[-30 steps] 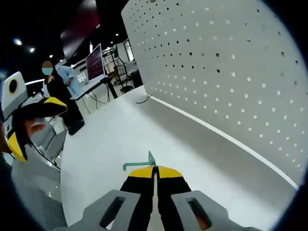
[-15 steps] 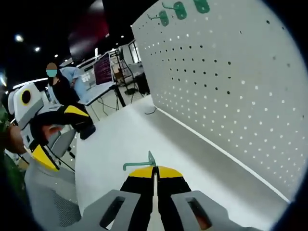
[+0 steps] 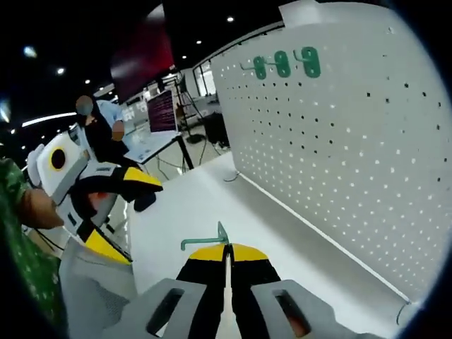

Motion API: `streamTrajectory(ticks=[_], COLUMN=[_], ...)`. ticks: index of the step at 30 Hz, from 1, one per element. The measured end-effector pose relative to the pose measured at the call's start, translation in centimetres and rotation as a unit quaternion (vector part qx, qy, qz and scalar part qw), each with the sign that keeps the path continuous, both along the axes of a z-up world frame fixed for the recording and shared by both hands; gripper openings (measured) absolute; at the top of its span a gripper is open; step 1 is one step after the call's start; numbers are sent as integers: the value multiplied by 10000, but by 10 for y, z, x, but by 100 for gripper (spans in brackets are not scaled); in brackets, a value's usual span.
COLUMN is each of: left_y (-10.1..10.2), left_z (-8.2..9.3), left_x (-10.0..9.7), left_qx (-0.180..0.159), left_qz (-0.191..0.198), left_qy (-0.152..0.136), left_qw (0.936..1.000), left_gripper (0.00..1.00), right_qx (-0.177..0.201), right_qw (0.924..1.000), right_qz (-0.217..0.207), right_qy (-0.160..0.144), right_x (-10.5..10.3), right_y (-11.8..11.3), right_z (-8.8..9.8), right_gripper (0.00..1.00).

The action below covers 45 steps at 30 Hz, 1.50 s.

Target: Insert the hook assembly into the mounting plate slot until the hook locks in place.

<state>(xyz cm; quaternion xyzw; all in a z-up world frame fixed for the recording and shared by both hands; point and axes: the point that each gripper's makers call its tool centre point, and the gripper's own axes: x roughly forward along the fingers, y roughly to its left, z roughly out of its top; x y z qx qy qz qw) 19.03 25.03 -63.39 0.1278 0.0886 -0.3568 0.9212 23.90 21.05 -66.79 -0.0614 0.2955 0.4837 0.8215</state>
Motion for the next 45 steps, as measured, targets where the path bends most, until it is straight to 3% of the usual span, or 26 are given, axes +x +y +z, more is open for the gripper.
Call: streamTrajectory(ticks=[4, 12, 32, 45], left_y=[-4, -10, -19, -21], left_z=[4, -1, -11, -14], left_x=[-2, -8, -11, -13], left_qx=[172, 420, 799, 849], left_qz=[-137, -430, -728, -830], left_qy=[-254, -500, -688, -710], left_qw=[9994, 9969, 9918, 9904], left_gripper=[43, 34, 13, 6], right_qx=[-42, -148, -250, -270], right_qw=[10000, 9997, 9986, 9970], right_qz=[-10, 27, 149, 76], right_qy=[38, 174, 434, 725], right_x=[-7, -20, -33, -34], right_y=[0, 0, 9, 9], right_z=[6, 10, 9, 4], right_gripper=[0, 0, 0, 0])
